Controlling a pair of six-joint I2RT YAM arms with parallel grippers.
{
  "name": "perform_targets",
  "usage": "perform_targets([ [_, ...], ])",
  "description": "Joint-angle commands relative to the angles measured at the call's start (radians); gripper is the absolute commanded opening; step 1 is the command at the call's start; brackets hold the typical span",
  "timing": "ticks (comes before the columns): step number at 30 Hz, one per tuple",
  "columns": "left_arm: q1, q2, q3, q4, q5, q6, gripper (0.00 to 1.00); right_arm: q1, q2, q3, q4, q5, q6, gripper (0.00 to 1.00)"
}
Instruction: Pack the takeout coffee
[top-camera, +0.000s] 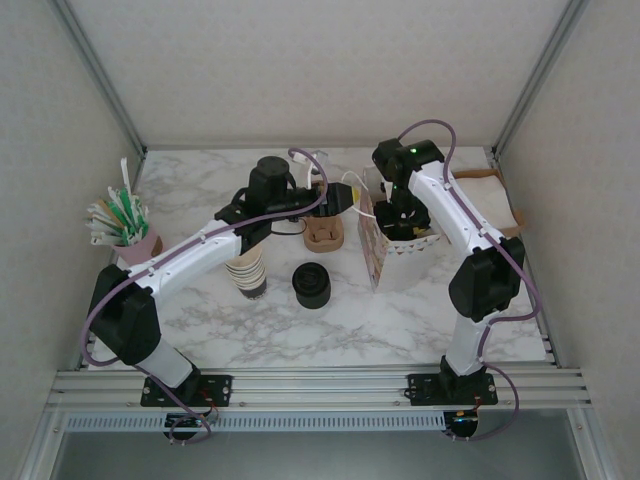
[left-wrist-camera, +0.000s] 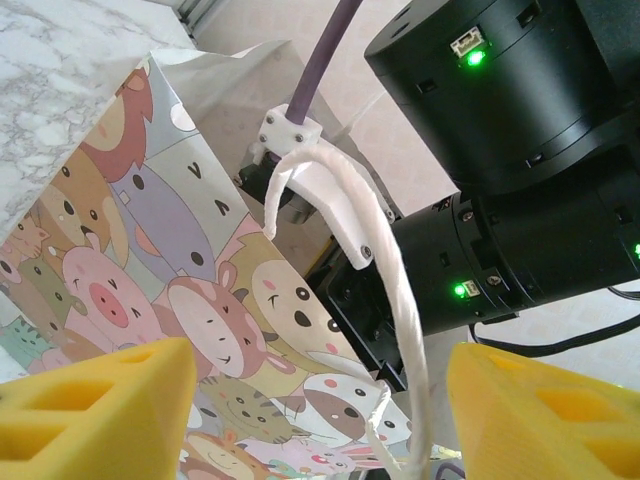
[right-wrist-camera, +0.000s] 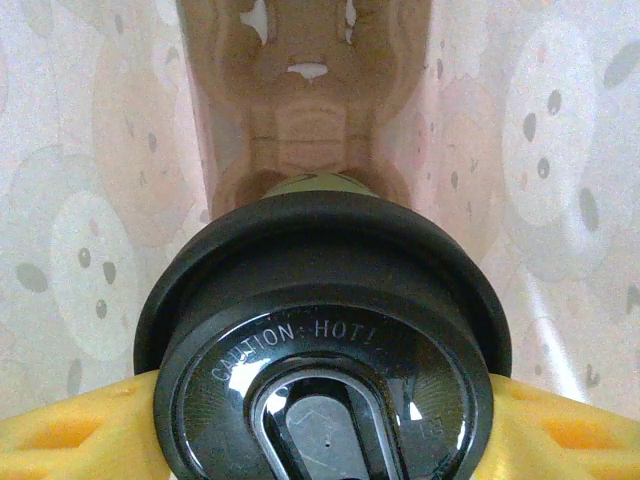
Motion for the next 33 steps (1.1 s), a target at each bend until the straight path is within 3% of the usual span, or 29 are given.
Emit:
perform_targets([
  [1,0.005,-0.023,-0.003,0.026,-0.013,-0.001,0.67,0.001,-0.003,0.002,-0.036,0.01,-0.004,0.69],
  [33,0.015,-0.018,-0.02,0.024,-0.021,0.003,0.67,0.002,-0.01,-0.053,0.022,0.007,0.003,0.69],
])
